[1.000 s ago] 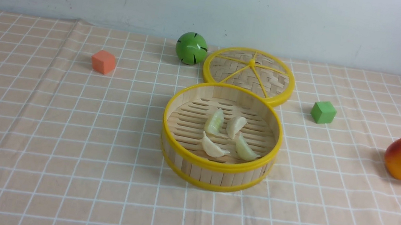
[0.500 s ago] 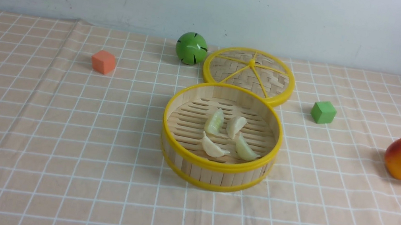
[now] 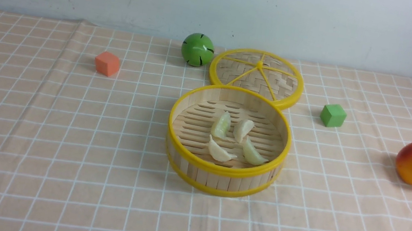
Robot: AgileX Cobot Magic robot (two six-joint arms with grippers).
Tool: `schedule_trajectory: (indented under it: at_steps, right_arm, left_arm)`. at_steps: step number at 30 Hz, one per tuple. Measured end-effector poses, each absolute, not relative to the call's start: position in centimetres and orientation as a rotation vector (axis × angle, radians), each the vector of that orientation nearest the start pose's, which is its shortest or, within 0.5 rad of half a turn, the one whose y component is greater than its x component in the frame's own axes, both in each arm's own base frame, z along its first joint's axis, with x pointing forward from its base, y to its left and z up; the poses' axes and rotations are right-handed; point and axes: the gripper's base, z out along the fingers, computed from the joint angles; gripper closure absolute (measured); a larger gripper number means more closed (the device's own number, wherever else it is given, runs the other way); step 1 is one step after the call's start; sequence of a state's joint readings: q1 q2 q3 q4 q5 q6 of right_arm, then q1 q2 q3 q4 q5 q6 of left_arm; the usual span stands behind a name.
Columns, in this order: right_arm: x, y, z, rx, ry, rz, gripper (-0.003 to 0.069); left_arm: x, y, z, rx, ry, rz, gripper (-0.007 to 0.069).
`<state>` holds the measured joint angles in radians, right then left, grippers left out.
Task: Put the dumplings into the steamer on the table with the brown tablecloth.
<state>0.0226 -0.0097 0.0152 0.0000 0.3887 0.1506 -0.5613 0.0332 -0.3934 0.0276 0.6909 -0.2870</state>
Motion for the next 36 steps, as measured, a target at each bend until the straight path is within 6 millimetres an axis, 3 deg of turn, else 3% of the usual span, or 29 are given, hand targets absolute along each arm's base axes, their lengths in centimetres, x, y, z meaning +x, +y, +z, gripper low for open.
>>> schedule_trajectory:
  at_steps: [3,7,14,24,36]
  right_arm:
    - [5.2,0.1,17.4,0.12,1.876,0.119,0.0648]
    - [5.2,0.1,17.4,0.123,1.876,0.124,0.0647]
    - [5.2,0.1,17.4,0.125,1.877,0.127,0.0645]
    - [5.2,0.1,17.4,0.125,1.876,0.127,0.0639]
    - [5.2,0.1,17.4,0.125,1.876,0.127,0.0633]
  left_arm:
    - [3.4,-1.5,26.9,0.144,1.677,-0.525,0.0638]
    - [4.5,-1.2,24.8,0.01,1.533,-0.427,0.0638]
    - [5.6,-0.3,19.6,-0.164,1.615,-0.241,0.0638]
    - [5.3,0.1,17.2,-0.206,1.849,-0.158,0.0638]
    - [5.3,0.1,17.1,-0.201,1.866,-0.145,0.0638]
